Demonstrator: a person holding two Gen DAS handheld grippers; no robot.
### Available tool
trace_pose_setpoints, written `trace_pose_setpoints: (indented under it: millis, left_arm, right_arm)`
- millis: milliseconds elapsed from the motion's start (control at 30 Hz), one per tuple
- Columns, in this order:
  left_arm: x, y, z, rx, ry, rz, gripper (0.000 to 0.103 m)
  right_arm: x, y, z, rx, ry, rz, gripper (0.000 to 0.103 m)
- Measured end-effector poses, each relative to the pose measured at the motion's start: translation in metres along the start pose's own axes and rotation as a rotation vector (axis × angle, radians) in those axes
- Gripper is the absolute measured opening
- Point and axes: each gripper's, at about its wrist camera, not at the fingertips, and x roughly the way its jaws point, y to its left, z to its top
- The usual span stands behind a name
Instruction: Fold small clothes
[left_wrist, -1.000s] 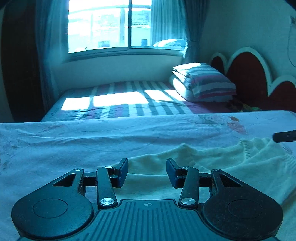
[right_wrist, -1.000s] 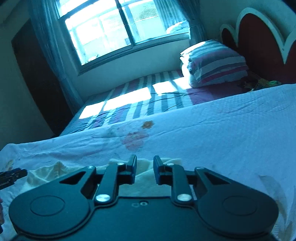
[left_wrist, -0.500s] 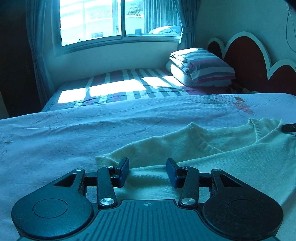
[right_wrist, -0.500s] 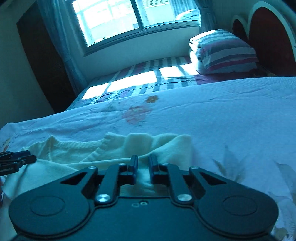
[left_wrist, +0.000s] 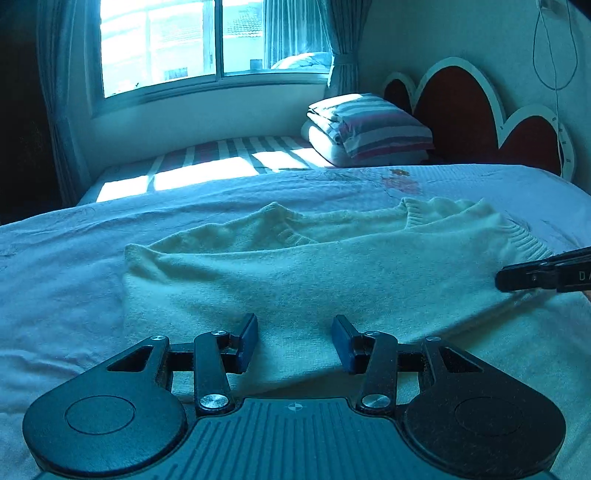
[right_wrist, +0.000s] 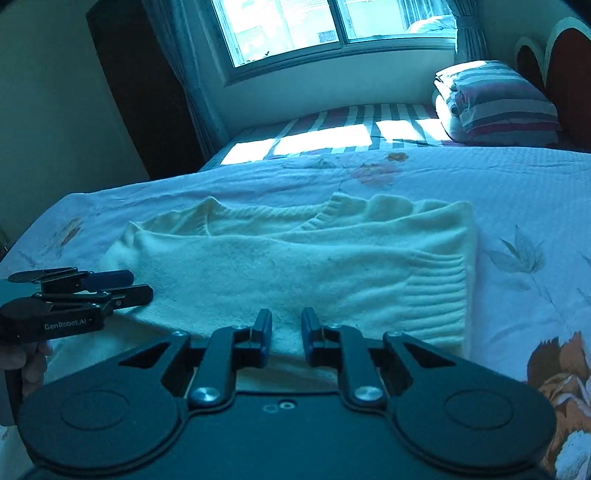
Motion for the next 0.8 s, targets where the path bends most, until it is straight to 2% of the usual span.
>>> trace_pose_setpoints:
  millis: [33, 100, 167, 267, 367, 400, 500, 667, 733, 800]
  left_arm:
    - [-0.003, 0.005, -0.001, -0.027, 0.003, 0.007, 0.045]
    - [-0.01, 0.014, -0.004, -0.037, 0.003, 0.059, 0.045]
    - [-0.017, 0.021, -0.011, -0.035, 0.007, 0.063, 0.045]
    - [-0.029, 0.025, -0.014, -0.05, 0.007, 0.067, 0.046]
    - [-0.039, 0.025, -0.018, -0.048, 0.009, 0.086, 0.046]
    - [-0.042, 0.026, -0.019, -0.058, 0.004, 0.095, 0.046]
    - [-0.057, 0.03, -0.023, -0.107, -0.024, 0.108, 0.046]
    - [-0.074, 0.036, -0.034, -0.15, -0.03, 0.165, 0.046]
    - [-0.077, 0.04, -0.041, -0.163, -0.015, 0.188, 0.046]
    - [-0.081, 0.043, -0.048, -0.177, -0.002, 0.207, 0.046]
  right_arm:
    - [-0.002, -0.007, -0.001, 0.023, -0.012, -0.025, 0.005]
    - [-0.015, -0.032, -0.003, 0.129, -0.043, -0.087, 0.002]
    - [-0.025, -0.051, -0.005, 0.163, -0.054, -0.129, 0.0]
    - [-0.031, -0.057, -0.003, 0.162, -0.038, -0.129, 0.0]
    - [-0.046, -0.063, -0.006, 0.235, -0.063, -0.123, 0.011]
    - [-0.052, -0.064, -0.009, 0.245, -0.079, -0.121, 0.022]
    - [-0.063, -0.07, -0.017, 0.274, -0.113, -0.107, 0.025]
    - [-0.047, -0.087, -0.012, 0.3, -0.084, -0.085, 0.019]
    - [-0.042, -0.089, -0.011, 0.293, -0.093, -0.076, 0.011]
    - [-0.047, -0.087, -0.012, 0.277, -0.111, -0.066, 0.008]
